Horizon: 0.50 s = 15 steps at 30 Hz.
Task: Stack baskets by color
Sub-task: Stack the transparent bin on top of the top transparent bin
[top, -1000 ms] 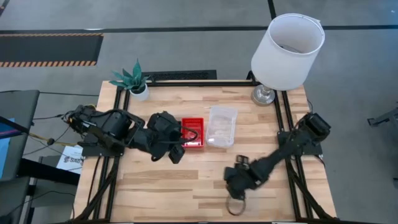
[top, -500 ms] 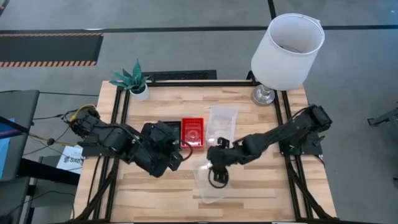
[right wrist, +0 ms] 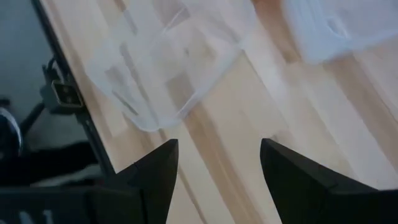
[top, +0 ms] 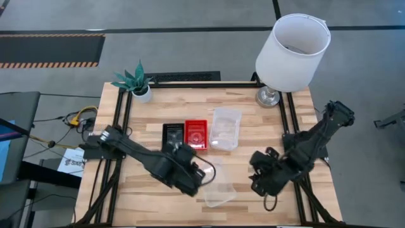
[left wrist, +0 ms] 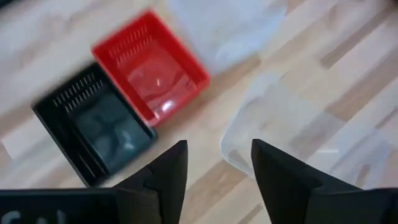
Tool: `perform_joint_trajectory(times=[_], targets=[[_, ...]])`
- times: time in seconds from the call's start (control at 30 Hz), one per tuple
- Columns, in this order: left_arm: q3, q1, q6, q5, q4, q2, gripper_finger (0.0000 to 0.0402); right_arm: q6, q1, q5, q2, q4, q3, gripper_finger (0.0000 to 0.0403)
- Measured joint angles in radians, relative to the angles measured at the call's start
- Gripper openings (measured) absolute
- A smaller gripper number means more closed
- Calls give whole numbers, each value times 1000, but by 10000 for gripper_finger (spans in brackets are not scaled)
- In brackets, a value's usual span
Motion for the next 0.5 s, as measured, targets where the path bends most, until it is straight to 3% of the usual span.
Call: perform_joint_trajectory(times=[0.17, 0.5], targets=[[0, -32, -135, 68, 16, 119, 195, 158, 93, 78, -5, -35, 0, 249], [-1, -36, -419, 208, 106, 294, 206, 202, 148, 105, 51, -36, 0, 249]])
